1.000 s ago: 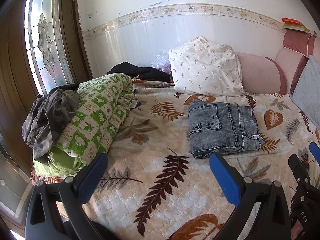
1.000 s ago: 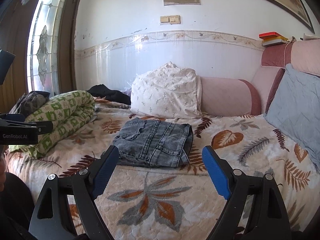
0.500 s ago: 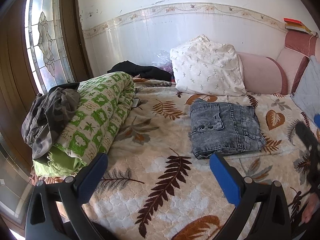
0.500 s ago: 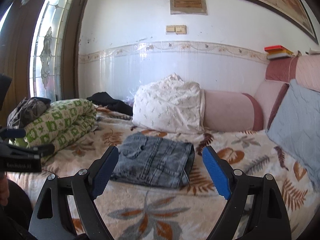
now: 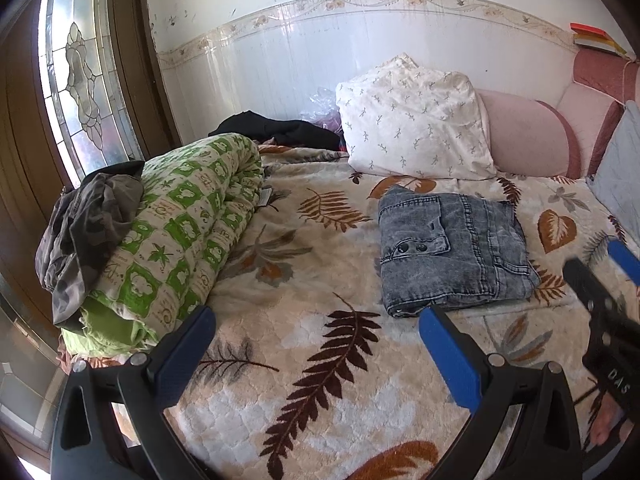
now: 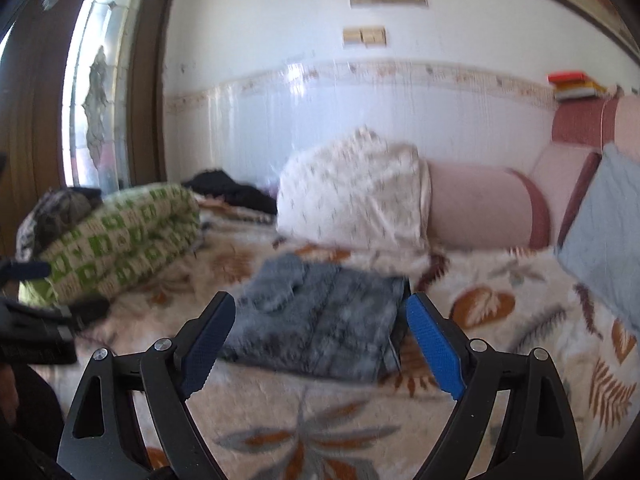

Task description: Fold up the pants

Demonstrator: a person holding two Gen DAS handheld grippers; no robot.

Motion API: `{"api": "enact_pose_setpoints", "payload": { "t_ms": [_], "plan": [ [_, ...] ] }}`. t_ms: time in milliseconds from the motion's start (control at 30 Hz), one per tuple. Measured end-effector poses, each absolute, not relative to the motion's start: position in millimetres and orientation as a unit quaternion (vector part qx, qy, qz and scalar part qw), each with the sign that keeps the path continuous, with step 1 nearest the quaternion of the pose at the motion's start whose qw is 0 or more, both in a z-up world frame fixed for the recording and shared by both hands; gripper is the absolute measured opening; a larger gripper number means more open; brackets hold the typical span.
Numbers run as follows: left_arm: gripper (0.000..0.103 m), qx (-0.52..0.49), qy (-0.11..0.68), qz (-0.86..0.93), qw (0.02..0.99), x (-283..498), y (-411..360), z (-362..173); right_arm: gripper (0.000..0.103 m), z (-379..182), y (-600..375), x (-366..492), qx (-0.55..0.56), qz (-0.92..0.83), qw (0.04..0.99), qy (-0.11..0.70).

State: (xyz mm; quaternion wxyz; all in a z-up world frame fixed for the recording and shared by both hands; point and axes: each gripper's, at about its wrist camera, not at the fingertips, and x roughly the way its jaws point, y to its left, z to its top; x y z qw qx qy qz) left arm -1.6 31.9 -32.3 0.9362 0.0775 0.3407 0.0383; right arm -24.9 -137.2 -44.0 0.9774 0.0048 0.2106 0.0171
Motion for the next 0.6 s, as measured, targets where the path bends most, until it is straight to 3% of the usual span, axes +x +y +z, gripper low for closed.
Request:
{"api": "enact_pose_setpoints", "payload": {
  "t_ms": [600],
  "plan": [
    [0.103, 0.066, 0.380, 0.037, 0.922, 27.2, 23.1, -60.1, 0.088, -53.9, -148.0, -20.7, 0.007, -0.002, 0.974, 0.227]
  ]
}}
